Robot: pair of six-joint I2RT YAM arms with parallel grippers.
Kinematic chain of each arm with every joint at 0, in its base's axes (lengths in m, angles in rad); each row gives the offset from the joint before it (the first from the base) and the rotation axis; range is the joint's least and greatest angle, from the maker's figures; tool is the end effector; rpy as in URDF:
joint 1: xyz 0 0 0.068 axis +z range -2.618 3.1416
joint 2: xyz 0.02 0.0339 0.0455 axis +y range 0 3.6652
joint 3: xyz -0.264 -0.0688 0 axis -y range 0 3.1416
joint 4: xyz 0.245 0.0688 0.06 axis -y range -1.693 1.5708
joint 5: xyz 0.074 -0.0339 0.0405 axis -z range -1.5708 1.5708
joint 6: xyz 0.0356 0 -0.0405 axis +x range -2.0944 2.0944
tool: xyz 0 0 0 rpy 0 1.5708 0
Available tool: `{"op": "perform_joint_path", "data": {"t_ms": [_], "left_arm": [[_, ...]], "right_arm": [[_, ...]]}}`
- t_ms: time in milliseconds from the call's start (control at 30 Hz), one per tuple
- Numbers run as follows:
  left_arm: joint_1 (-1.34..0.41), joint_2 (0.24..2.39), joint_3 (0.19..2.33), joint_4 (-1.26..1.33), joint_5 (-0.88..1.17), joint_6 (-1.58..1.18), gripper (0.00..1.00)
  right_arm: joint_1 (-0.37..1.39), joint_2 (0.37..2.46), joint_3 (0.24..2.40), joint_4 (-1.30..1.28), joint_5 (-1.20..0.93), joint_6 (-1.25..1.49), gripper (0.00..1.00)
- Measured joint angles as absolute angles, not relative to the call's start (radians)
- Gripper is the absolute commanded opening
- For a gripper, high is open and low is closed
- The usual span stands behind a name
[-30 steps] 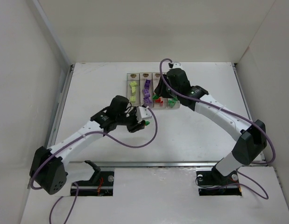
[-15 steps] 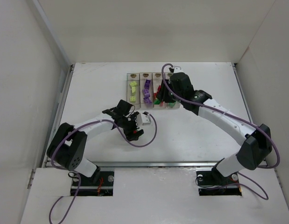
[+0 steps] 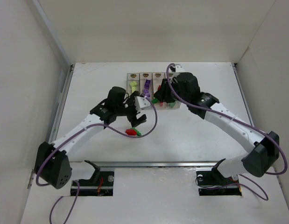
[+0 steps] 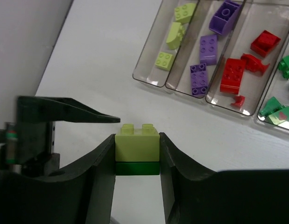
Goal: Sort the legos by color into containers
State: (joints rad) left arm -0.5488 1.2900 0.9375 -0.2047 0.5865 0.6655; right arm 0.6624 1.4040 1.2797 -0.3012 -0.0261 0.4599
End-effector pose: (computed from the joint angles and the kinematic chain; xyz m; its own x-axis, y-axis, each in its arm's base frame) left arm 0.2333 -0.1657 0.2841 0.1608 0.5044 -0.8483 0.9356 0.1959 0.2938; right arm 0.2569 0.2016 0.3578 -0.5729 0.1159 -0.8114 -0.4232 0.8059 0.4139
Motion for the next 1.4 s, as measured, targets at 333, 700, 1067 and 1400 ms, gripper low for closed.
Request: {"op": "perform_joint_path", "data": {"t_ms": [333, 700, 1067, 1400], "left_arm": [[-0.592, 1.251, 0.998, -0.030, 0.521, 0.470, 0.64], [-0.607, 1.280, 1.009, 0.004, 0.493, 0.407, 0.13], [-0.622, 1.267, 1.002, -0.031, 0.481, 0.484, 0.00], [-0.672, 1.162, 0.922, -0.112, 0.461, 0.648, 0.00]], "right_arm": [[0.691, 1.389, 1.278, -0.276, -0.100, 0.468, 0.00], [0.696, 1.389, 1.278, -0.258, -0.110, 0.469, 0.00], [0.702, 1.433, 1.328, -0.304, -0.091, 0.488, 0.00], [0.712, 1.687, 1.534, -0.368, -0.044, 0.490, 0.00]]}}
